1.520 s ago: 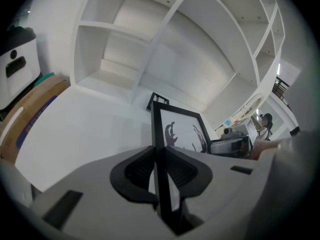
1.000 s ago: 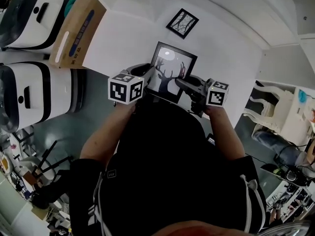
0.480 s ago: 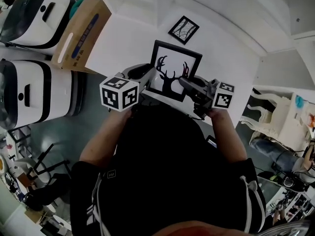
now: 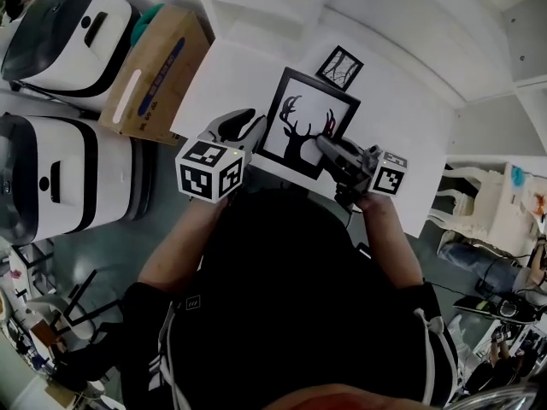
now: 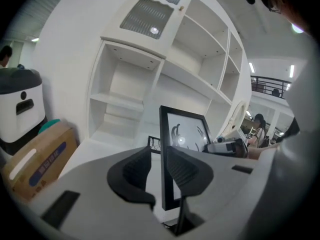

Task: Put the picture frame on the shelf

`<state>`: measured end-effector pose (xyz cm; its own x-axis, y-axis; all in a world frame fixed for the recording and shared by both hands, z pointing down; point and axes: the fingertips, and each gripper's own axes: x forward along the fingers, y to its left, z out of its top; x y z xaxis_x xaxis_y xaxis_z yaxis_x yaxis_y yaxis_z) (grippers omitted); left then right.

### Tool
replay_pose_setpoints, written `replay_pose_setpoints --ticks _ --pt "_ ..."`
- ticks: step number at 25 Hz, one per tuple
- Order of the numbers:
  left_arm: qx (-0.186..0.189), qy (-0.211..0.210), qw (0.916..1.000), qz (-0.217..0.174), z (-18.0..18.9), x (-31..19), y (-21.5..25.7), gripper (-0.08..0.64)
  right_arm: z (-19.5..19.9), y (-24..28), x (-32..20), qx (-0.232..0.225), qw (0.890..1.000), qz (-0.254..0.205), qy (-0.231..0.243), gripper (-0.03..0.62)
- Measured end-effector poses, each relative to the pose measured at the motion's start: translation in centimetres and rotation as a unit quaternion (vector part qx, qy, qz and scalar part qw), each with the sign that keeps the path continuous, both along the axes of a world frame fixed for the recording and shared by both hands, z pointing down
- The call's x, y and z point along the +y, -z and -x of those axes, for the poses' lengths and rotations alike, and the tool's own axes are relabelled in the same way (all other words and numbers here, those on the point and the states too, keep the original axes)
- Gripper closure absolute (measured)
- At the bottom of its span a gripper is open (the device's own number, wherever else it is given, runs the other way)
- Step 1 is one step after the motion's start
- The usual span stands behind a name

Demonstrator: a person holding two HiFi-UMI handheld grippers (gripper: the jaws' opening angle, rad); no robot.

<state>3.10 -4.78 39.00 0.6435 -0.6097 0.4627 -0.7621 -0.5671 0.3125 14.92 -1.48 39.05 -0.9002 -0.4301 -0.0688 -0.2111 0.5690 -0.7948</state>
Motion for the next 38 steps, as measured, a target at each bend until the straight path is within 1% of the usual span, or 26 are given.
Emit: replay_pose_setpoints --ticks 3,7,9,12,15,21,26,32,38 --pt "0.002 -0.014 0.9999 -0.008 2.6 0.0 0.2 0.469 1.9 0.4 -0.4 0.009 0.999 -0.006 -0.030 0.552" --pt "0.001 -0.038 0.9988 -0.031 5.6 0.1 0.9 0.469 4.2 0.3 -0.9 0.027 0.996 -0.003 -0.084 0.552" --pt "-0.005 -0.055 0.9975 -0.044 7.0 0.2 1.3 0.469 5.4 0.1 -1.1 0.032 0.994 0.000 -0.106 0.552" --pt "-0.022 -0.077 0.9953 -0.054 8.9 0.2 1.4 0.469 6.9 -0.2 -1.3 0.037 0.991 0.003 -0.128 0.552" --pt "-0.027 -0.092 0.9937 -0.057 10.2 0.6 1.5 0.471 7.7 -0.5 -1.2 0.048 0.988 0.007 -0.145 0.552" --pt "-0.017 -0.096 0.9938 -0.053 10.1 0.8 1.8 0.474 6.7 -0.8 -1.3 0.054 0.981 0.028 -0.186 0.552" --pt "-0.012 -0.094 0.9941 -0.053 8.9 0.6 2.0 0.482 6.0 -1.0 -1.3 0.083 0.977 0.023 -0.195 0.552" --pt "-0.018 -0.103 0.9933 -0.050 7.5 0.9 1.6 0.486 5.2 -1.1 -2.0 0.085 0.973 0.019 -0.213 0.552" --pt "-0.011 -0.137 0.9890 -0.054 6.8 -0.3 1.5 0.486 5.6 -1.9 -2.8 0.092 0.964 0.016 -0.248 0.552"
